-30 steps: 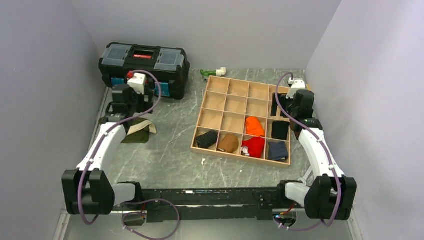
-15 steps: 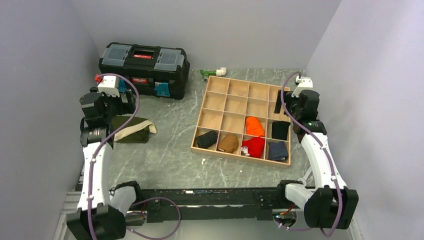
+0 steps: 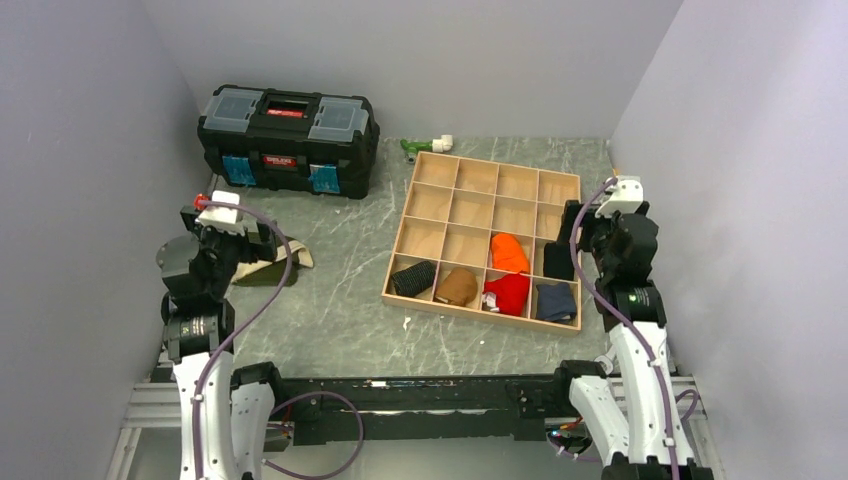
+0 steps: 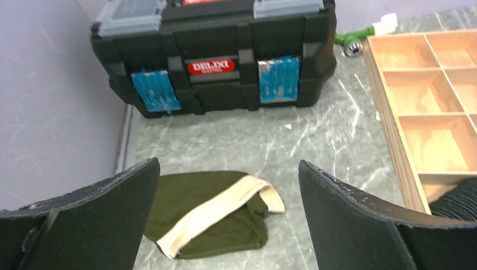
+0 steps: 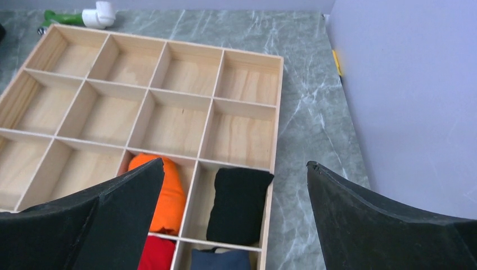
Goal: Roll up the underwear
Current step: Reset both arms
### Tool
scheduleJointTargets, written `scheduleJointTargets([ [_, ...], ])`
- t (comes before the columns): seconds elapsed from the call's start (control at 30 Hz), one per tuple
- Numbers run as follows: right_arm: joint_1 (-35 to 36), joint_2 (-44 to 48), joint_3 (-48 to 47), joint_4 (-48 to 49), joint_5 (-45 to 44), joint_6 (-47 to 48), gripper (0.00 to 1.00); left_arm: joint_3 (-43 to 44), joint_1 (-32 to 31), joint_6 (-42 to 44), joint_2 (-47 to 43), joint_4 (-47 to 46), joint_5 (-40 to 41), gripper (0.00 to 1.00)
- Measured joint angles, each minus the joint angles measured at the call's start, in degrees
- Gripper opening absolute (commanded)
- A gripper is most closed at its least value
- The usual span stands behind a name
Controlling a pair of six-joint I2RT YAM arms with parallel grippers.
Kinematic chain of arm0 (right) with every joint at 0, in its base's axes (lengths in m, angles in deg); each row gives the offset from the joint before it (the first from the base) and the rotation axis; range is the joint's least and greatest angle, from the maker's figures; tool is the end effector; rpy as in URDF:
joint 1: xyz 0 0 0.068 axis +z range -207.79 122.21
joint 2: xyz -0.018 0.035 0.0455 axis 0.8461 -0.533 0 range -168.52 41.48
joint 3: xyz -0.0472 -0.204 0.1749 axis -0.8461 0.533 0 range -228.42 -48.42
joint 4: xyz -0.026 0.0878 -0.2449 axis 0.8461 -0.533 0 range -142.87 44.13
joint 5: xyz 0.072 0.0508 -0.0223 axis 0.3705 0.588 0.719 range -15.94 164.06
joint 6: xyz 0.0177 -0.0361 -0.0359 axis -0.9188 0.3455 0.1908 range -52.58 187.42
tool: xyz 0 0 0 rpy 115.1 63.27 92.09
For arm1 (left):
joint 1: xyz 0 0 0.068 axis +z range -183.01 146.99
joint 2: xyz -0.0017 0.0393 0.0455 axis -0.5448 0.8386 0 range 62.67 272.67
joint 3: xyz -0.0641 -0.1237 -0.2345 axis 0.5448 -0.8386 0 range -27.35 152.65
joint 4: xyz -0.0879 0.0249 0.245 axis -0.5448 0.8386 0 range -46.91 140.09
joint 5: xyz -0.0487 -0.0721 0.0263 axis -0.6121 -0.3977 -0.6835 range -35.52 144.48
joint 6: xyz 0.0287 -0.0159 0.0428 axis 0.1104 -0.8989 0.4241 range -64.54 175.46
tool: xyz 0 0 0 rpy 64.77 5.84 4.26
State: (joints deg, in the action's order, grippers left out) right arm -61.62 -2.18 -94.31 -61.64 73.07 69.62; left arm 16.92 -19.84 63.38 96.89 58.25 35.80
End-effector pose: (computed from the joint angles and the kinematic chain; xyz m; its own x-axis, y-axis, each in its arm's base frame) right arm 0.1776 -0.0125 0.3397 -0.2365 -0.0225 -0.9714 0.0747 0.9964 -0.0413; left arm 0.1387 0.0207 0.3542 -0.0727 0.1172 -0.9904 0.1059 0.9884 0.1092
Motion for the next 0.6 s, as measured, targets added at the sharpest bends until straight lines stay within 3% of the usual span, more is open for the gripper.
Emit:
scheduleJointTargets([
  [0.27, 0.0, 6.9, 5.9, -2.5, 1.6, 1.9, 1.00, -7.5, 0.0, 0.0, -5.3, 0.6, -3.0, 0.99],
  [0.6, 0.0, 14.1, 5.9, -4.3, 5.2, 3.4, 1.00, -9.2, 0.0, 0.0, -8.3, 0.2, -1.6, 0.99],
])
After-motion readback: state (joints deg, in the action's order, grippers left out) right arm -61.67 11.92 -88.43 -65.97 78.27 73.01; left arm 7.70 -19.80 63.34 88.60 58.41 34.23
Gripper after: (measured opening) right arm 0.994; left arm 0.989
